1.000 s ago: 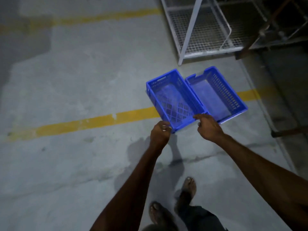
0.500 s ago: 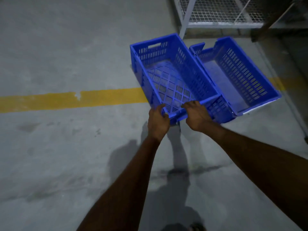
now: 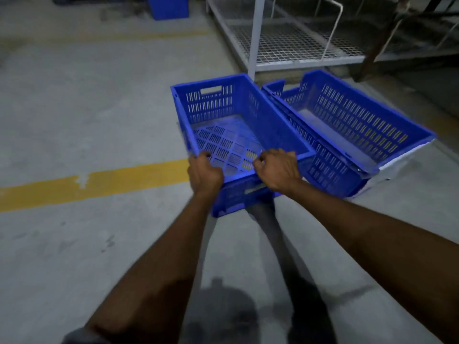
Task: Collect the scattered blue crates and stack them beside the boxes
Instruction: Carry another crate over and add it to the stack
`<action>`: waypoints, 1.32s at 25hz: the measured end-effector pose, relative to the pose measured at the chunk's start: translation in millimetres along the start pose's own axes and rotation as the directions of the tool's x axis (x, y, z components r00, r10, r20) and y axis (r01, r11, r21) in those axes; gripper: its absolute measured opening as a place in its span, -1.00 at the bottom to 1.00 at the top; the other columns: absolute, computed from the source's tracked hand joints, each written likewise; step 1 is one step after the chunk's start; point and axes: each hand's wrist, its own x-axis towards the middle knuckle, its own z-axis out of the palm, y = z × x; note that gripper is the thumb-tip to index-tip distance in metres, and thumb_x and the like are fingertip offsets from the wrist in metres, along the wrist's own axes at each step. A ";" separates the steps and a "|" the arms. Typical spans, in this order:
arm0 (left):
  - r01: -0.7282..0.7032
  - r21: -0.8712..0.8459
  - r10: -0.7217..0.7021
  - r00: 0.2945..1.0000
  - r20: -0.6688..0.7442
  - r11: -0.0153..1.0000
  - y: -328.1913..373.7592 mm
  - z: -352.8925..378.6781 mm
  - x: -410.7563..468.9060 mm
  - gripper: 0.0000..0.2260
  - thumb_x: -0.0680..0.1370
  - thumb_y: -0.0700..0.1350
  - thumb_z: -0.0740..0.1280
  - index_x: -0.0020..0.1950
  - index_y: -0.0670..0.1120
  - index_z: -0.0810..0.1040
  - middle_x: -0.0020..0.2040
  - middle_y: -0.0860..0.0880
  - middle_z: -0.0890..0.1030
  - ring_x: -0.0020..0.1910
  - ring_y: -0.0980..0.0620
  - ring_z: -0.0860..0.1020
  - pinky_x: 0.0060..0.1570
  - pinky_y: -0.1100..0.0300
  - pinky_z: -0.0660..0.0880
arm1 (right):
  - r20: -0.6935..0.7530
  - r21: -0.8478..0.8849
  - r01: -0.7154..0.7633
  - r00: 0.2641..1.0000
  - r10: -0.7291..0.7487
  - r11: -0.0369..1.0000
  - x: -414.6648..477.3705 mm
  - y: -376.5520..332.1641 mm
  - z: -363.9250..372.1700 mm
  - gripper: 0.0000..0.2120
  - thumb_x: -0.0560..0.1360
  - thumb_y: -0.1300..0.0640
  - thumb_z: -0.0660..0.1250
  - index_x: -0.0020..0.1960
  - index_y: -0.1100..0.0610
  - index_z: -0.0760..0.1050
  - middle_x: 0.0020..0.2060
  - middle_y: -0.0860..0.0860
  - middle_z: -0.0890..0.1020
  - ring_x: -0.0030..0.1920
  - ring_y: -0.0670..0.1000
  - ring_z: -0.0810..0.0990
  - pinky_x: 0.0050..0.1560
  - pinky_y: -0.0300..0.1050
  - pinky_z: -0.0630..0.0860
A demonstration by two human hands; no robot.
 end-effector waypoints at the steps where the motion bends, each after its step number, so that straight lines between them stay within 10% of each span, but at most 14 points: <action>1: 0.009 0.082 -0.007 1.000 -0.023 0.997 -11.6 -20.1 9.8 -0.56 0.46 -0.25 0.31 0.35 -0.11 0.49 0.33 -0.25 0.41 0.25 -0.33 0.48 0.29 -0.09 0.44 | 0.017 0.023 0.019 1.000 -0.019 1.000 2.2 -5.8 -7.2 -0.65 0.52 -0.09 0.16 0.11 0.06 0.60 0.19 0.10 0.59 0.22 0.18 0.46 0.19 0.10 0.32; 4: 0.015 0.314 -0.025 0.999 0.031 0.949 -50.1 -77.5 37.3 -0.33 0.45 -0.25 0.33 0.54 -0.07 0.21 0.26 -0.32 0.44 0.15 -0.39 0.53 0.14 -0.16 0.49 | 0.194 -0.024 -0.037 0.980 0.041 0.999 11.6 -0.7 -14.6 -0.40 0.41 -0.08 0.39 0.42 -0.02 0.37 0.44 0.14 0.32 0.39 0.24 0.28 0.29 0.16 0.31; 7: 0.067 0.295 -0.089 0.994 0.062 0.953 -65.3 -88.8 45.0 -0.28 0.44 -0.28 0.32 0.55 -0.13 0.10 0.11 -0.37 0.57 0.05 -0.38 0.57 0.00 -0.12 0.49 | 0.440 0.280 -0.254 0.891 0.111 0.926 11.2 -0.5 -2.0 -0.42 0.50 0.12 0.31 0.50 -0.05 0.30 0.34 0.20 0.45 0.07 0.24 0.52 -0.05 0.04 0.50; 11: 0.044 0.210 -0.055 0.997 0.050 0.977 -49.0 -108.3 40.3 -0.65 0.44 -0.21 0.32 0.22 -0.19 0.46 0.14 -0.33 0.60 0.10 -0.32 0.57 0.06 -0.06 0.51 | 0.335 0.513 -0.348 0.923 0.191 0.785 7.8 -5.1 -15.9 -0.65 0.49 0.36 0.20 0.10 0.06 0.62 0.24 0.16 0.58 -0.31 0.11 0.49 -0.33 -0.09 0.40; 19: 0.218 -0.086 -0.226 0.969 -0.099 0.972 109.4 -349.8 47.1 -0.60 0.30 -0.14 0.36 0.14 -0.03 0.63 -0.05 -0.19 0.68 -0.07 -0.20 0.66 -0.04 -0.13 0.65 | 0.363 0.683 -0.345 0.925 0.110 0.644 61.3 -93.2 -258.8 -0.56 0.46 0.38 0.13 -0.23 -0.02 0.68 -0.43 0.08 0.57 -0.52 0.01 0.33 -0.43 -0.18 0.27; 26: 0.239 -0.106 -0.237 0.971 0.034 0.965 192.7 -564.9 -51.6 -0.26 0.41 -0.42 0.17 0.53 0.05 0.14 0.09 -0.18 0.57 -0.10 -0.17 0.59 -0.12 0.00 0.59 | 0.224 0.616 -0.153 0.975 0.015 0.773 37.1 -213.7 -547.4 -0.61 0.36 0.28 0.22 -0.03 -0.07 0.70 -0.07 0.05 0.71 -0.13 0.14 0.63 -0.22 -0.15 0.44; 29: 0.318 -0.257 -0.334 0.942 -0.019 0.913 233.1 -648.4 -116.6 -0.35 0.45 -0.51 0.13 0.47 -0.06 0.33 0.08 -0.23 0.60 -0.27 -0.08 0.54 -0.43 0.26 0.53 | 0.285 0.682 -0.115 0.951 -0.117 0.723 18.9 -275.1 -669.9 -0.58 0.38 0.27 0.19 0.05 -0.05 0.69 -0.05 0.00 0.66 -0.28 0.02 0.56 -0.29 -0.22 0.39; 33: 0.468 -0.335 -0.509 0.860 -0.042 0.818 264.0 -727.1 -214.6 -0.37 0.47 -0.45 0.31 0.50 -0.10 0.29 0.15 -0.19 0.58 -0.09 -0.08 0.59 -0.30 0.21 0.57 | 0.309 0.722 -0.083 0.927 -0.212 0.687 -22.6 -332.8 -768.3 -0.53 0.42 0.29 0.23 0.27 0.00 0.57 0.21 0.05 0.62 0.18 0.12 0.60 0.17 -0.06 0.53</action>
